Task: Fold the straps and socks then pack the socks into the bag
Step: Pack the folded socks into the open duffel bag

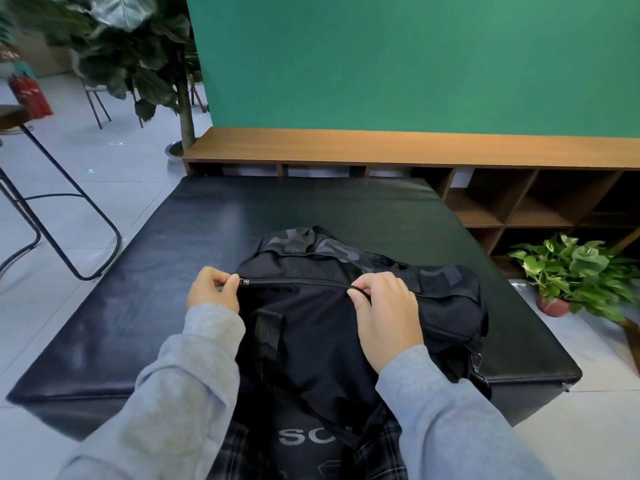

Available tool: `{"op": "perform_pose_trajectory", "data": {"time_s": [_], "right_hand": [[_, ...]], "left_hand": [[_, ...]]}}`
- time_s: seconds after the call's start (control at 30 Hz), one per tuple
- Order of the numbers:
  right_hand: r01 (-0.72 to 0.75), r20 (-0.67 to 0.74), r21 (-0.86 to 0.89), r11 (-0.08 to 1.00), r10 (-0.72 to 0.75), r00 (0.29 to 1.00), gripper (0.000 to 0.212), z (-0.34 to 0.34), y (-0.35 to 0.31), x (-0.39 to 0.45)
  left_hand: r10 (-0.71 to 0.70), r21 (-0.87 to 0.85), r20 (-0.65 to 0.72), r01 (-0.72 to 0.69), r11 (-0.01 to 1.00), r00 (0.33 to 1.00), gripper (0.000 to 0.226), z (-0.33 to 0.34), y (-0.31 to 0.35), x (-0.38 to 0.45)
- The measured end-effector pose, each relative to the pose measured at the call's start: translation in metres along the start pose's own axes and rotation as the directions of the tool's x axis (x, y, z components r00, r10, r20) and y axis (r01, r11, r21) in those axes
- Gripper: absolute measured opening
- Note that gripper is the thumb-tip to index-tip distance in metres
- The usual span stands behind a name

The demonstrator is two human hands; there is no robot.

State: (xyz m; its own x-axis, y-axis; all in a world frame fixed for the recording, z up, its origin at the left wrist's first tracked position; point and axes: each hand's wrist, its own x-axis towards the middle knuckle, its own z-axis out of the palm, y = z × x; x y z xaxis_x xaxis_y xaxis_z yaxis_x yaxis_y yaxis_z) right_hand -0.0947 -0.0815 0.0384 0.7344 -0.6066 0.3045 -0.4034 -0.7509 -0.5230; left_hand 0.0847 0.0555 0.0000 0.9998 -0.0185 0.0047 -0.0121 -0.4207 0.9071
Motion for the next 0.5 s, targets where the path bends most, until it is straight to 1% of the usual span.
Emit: {"op": "perform_pose_trajectory", "data": {"time_s": [0.1,0.17,0.2,0.23,0.27,0.3,0.33,0.37,0.4,0.43,0.5], "right_hand": [[0.000,-0.006,0.015,1.000,0.000,1.000,0.009,0.001,0.001,-0.001],[-0.007,-0.001,0.029,1.000,0.007,1.000,0.008,0.001,0.003,-0.002],[-0.010,0.000,0.035,0.999,0.010,1.000,0.008,0.000,0.004,-0.002],[-0.013,0.001,0.040,0.999,0.013,1.000,0.007,0.001,0.004,-0.002],[-0.016,0.001,0.045,0.999,0.015,1.000,0.007,0.001,0.005,-0.002],[-0.015,0.000,0.051,0.999,0.015,1.000,0.007,0.001,0.005,-0.002],[-0.013,-0.003,0.058,0.998,0.014,1.000,0.009,0.001,0.004,-0.002],[-0.012,-0.008,0.070,0.997,0.013,1.000,0.012,0.001,0.004,-0.003],[-0.009,-0.018,0.084,0.996,0.011,1.000,0.014,0.000,0.002,-0.003],[0.000,-0.033,0.101,0.995,0.003,0.999,0.016,0.000,0.001,-0.004],[0.023,-0.079,0.138,0.990,-0.012,0.997,0.018,0.001,-0.001,-0.006]], "left_hand": [[-0.060,0.014,-0.025,0.060,0.998,0.998,0.014,-0.004,-0.009,0.009],[-0.104,0.027,-0.013,0.104,0.994,0.995,0.008,-0.004,-0.011,0.010],[-0.124,0.005,0.015,0.124,0.992,0.992,0.015,-0.003,-0.010,0.009],[-0.132,-0.012,0.055,0.132,0.991,0.990,0.027,-0.002,-0.010,0.007],[-0.089,0.008,0.076,0.089,0.996,0.993,0.040,-0.001,-0.011,0.005],[0.007,0.067,0.088,-0.013,0.998,0.996,0.050,0.000,-0.011,0.000],[0.128,0.120,0.111,-0.141,0.983,0.986,0.055,0.003,-0.011,-0.006],[0.255,0.141,0.151,-0.276,0.951,0.955,0.056,0.005,-0.009,-0.014],[0.360,0.143,0.213,-0.393,0.908,0.908,0.053,0.007,-0.007,-0.023],[0.435,0.151,0.286,-0.489,0.859,0.854,0.049,0.008,-0.003,-0.031],[0.522,0.179,0.387,-0.617,0.766,0.760,0.049,0.011,0.003,-0.043]]}}
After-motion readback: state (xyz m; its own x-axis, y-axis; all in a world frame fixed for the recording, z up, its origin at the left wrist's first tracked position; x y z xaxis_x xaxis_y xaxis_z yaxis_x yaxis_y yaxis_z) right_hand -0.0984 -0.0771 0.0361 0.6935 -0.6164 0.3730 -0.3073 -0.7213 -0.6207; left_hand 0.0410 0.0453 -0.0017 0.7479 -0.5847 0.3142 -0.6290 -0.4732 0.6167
